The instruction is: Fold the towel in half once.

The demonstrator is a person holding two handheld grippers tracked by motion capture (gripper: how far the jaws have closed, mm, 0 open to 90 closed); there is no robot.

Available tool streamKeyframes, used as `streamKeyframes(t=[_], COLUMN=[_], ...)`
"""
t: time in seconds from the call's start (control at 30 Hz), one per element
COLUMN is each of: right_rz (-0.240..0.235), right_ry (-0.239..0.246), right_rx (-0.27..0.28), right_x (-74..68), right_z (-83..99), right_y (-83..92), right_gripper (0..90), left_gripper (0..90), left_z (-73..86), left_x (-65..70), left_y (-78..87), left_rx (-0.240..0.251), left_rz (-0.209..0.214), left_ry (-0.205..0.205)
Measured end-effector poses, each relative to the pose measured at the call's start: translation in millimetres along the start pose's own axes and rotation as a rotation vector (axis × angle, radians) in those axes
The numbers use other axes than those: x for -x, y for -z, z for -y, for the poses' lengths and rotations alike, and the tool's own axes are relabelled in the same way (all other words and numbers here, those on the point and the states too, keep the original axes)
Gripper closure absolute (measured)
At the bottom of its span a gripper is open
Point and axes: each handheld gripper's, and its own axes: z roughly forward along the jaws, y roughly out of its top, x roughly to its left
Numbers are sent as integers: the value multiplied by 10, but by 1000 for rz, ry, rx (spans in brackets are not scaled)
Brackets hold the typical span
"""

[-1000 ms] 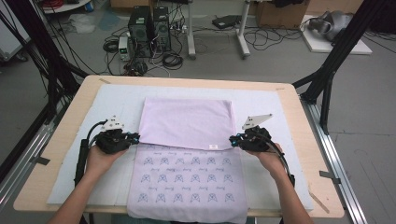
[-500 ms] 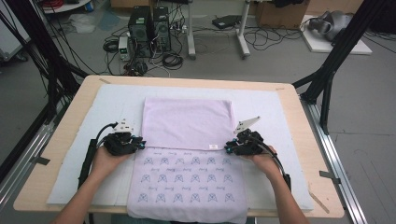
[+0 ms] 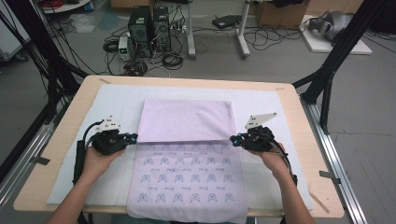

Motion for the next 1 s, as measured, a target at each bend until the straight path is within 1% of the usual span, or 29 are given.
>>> streamKeyframes(t=[0.07, 0.13, 0.2, 0.27, 0.3, 0.33, 0.37, 0.4, 0.43, 0.47, 0.5, 0.53, 0.57, 0.6, 0.63, 0.67, 0.7, 0.73, 0.77, 0.8, 0.83, 0.87, 0.9, 0.93, 0.97, 1.0], right_rz=[-11, -33, -47, -82, -110, -135, -145, -163, -183, -182, -166, -153, -142, -121, -99, -74, -40, -25, 11, 31, 56, 79, 93, 120, 147, 162], right_ry=[23, 57, 87, 115, 117, 124, 134, 130, 122, 121, 116, 99, 85, 66, 50, 43, 21, 10, -2, -19, -41, -64, -82, -95, -108, -130], right_rx=[22, 39, 30, 29, 27, 21, 12, 5, 3, -5, -9, -20, -11, -3, -6, -7, -5, -5, -3, -6, -14, -29, -35, -55, -81, -96], right_x=[-72, -169, -289, -439, -513, -564, -621, -664, -685, -679, -661, -624, -571, -513, -451, -380, -278, -210, -92, -15, 93, 197, 301, 394, 480, 578], right_z=[-15, -7, 30, 115, 161, 194, 235, 273, 302, 324, 329, 329, 319, 297, 265, 228, 173, 142, 95, 71, 42, 19, 3, -14, -36, -60], right_y=[119, 243, 374, 509, 560, 593, 630, 662, 687, 701, 698, 691, 666, 631, 584, 528, 450, 400, 312, 256, 178, 99, 15, -68, -148, -232], right_gripper=[865, 865, 865, 865, 864, 861, 844, 802, 748, 719, 704, 686, 664, 643, 621, 592, 568, 562, 547, 531, 516, 511, 494, 466, 446, 444], left_gripper=[875, 875, 876, 875, 875, 874, 870, 845, 754, 684, 654, 621, 592, 574, 559, 540, 518, 512, 500, 505, 523, 521, 516, 515, 505, 503], left_z=[2, 24, 88, 179, 216, 264, 305, 336, 354, 356, 343, 319, 287, 251, 210, 157, 129, 79, 53, 23, -8, -36, -51, -70, -85, -104], left_x=[91, 198, 343, 497, 549, 609, 654, 686, 697, 695, 674, 643, 602, 557, 501, 429, 383, 299, 243, 170, 93, 12, -70, -146, -220, -291], left_y=[114, 225, 357, 478, 518, 567, 604, 626, 636, 631, 614, 582, 542, 494, 434, 348, 295, 201, 144, 69, -13, -97, -175, -258, -357, -434], left_rx=[22, 28, 29, 24, 19, 13, 6, 1, -6, -7, -14, -15, -10, -5, -3, 1, 5, 0, 1, -5, -13, -16, -9, -17, -22, -44], left_rz=[9, 24, 50, 78, 92, 116, 134, 147, 145, 143, 134, 118, 104, 87, 77, 57, 42, 20, 13, -4, -27, -43, -54, -76, -125, -146], left_ry=[-13, -31, -52, -91, -102, -102, -107, -101, -96, -95, -103, -101, -99, -97, -94, -82, -78, -60, -50, -50, -41, -20, 10, 35, 46, 61])
